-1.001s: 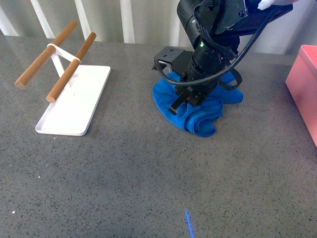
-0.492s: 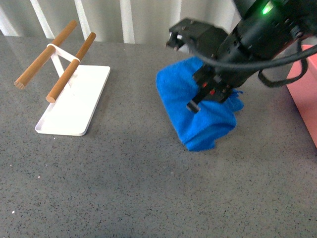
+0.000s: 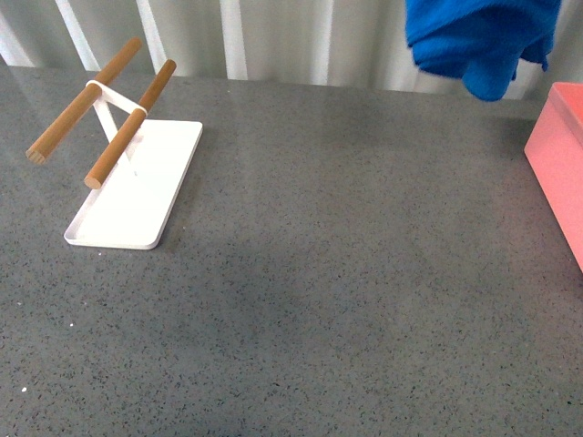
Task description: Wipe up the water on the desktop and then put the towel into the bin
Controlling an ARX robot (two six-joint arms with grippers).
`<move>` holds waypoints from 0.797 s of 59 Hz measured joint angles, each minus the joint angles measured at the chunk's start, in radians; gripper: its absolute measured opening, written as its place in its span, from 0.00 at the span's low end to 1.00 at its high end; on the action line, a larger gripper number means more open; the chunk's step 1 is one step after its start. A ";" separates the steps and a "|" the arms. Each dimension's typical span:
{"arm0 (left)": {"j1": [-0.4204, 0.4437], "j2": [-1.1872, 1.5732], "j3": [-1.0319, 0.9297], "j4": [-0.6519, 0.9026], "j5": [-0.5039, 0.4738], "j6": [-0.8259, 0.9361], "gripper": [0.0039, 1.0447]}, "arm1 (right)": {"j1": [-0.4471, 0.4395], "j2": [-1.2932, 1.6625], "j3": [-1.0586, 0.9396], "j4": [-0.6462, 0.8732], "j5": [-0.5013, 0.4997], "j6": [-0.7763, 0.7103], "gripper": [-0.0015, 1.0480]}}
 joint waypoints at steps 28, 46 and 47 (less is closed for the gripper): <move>0.000 0.000 0.000 0.000 0.000 0.000 0.94 | -0.370 0.127 0.388 -0.589 0.251 0.097 0.04; 0.000 0.000 0.000 0.000 0.000 0.000 0.94 | -0.386 0.130 0.290 -0.523 0.214 0.107 0.04; 0.000 0.000 0.000 0.000 0.000 0.000 0.94 | -0.384 0.132 0.286 -0.519 0.213 0.107 0.04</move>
